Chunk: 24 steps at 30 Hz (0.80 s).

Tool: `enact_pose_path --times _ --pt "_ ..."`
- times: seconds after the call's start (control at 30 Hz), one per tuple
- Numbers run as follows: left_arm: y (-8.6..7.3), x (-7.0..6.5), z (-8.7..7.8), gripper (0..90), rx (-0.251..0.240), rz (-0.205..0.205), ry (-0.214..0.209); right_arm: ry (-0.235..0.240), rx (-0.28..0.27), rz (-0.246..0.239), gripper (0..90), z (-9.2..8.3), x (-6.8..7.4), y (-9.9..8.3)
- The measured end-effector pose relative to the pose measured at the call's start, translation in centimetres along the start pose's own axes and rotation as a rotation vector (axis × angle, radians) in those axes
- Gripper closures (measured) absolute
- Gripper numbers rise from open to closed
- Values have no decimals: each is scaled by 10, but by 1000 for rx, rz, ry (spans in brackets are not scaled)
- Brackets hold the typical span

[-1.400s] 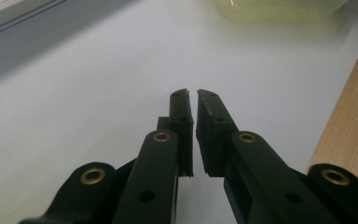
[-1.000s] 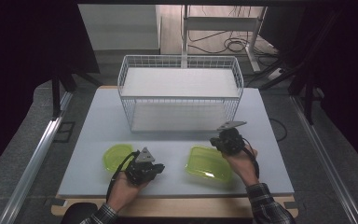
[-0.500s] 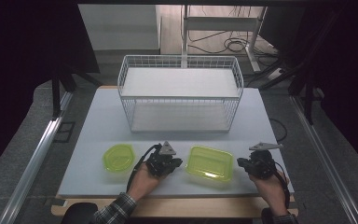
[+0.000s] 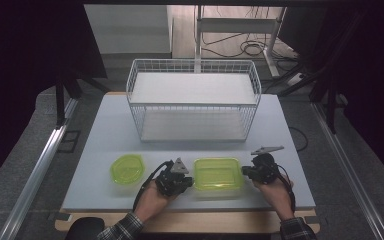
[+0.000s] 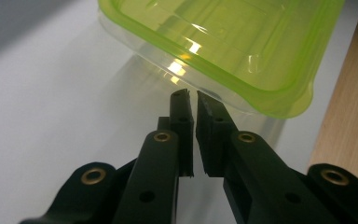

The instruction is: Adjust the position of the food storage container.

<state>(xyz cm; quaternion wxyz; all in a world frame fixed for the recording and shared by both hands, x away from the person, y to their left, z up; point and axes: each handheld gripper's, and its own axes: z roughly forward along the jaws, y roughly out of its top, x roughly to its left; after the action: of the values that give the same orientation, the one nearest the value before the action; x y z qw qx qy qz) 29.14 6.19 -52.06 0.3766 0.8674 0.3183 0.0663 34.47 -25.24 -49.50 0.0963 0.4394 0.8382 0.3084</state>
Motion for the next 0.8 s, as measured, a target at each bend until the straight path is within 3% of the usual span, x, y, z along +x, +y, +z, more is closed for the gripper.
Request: enact_pose_path --times 0.23,0.43,0.63,0.8 --pt "-21 1 -18 850 10 -34 17 52 5 -62 839 22 17 21" --pt "-31 3 -33 825 -5 -36 66 39 -28 -96 808 22 23 24" --pt "-47 1 -47 549 -53 -19 147 40 -107 -73 673 0 20 12" --pt "-59 -1 -51 354 -24 -28 143 65 -162 -65 451 -12 23 5"
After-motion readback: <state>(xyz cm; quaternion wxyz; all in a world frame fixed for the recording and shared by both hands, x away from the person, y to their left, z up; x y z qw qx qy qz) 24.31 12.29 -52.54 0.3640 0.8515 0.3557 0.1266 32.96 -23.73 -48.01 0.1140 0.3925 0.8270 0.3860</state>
